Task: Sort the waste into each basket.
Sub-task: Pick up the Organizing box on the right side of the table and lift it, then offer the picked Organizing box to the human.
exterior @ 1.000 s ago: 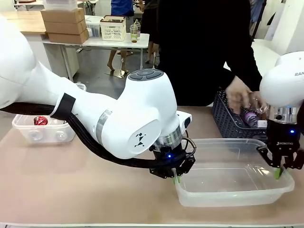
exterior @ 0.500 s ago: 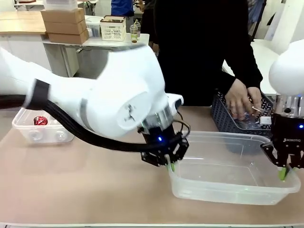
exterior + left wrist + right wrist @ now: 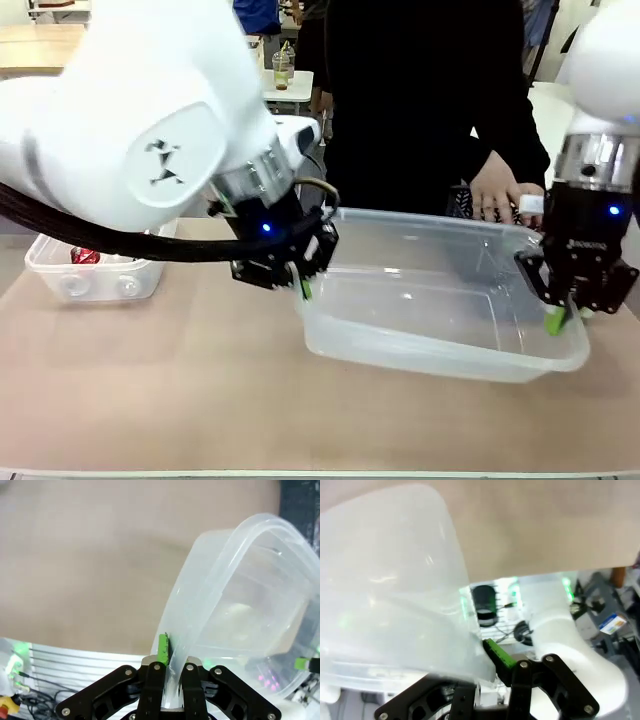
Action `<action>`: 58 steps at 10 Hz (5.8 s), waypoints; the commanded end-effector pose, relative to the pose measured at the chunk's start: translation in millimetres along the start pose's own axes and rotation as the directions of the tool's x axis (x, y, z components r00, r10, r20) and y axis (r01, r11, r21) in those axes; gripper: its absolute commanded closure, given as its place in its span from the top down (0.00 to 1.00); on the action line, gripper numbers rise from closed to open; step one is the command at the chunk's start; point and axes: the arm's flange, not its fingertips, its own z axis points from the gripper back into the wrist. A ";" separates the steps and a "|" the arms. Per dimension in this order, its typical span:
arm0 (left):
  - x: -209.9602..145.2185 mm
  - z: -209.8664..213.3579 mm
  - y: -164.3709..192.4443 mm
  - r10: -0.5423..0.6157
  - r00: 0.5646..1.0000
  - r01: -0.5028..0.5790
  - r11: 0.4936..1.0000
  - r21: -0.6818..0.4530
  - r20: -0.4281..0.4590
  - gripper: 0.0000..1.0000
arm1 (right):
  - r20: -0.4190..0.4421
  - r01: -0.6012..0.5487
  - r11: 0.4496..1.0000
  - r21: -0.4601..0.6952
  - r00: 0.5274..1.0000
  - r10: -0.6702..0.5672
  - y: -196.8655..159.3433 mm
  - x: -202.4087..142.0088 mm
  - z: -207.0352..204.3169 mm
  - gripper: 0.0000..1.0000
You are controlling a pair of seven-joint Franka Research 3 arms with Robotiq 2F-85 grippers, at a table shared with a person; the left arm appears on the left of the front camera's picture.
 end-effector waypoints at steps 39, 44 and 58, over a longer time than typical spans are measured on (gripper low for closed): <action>83.2 -39.9 88.6 0.226 0.973 -0.231 0.963 0.140 0.050 0.00 | -0.048 0.048 0.999 -0.017 0.998 -0.048 126.5 110.8 -9.6 0.00; 83.2 -39.9 88.6 0.226 0.973 -0.231 0.963 0.140 0.050 0.00 | -0.048 0.048 0.999 -0.017 0.998 -0.048 126.5 110.8 -9.6 0.00; 83.2 -39.9 88.6 0.226 0.973 -0.231 0.963 0.140 0.050 0.00 | -0.048 0.048 0.999 -0.017 0.998 -0.048 126.5 110.8 -9.6 0.00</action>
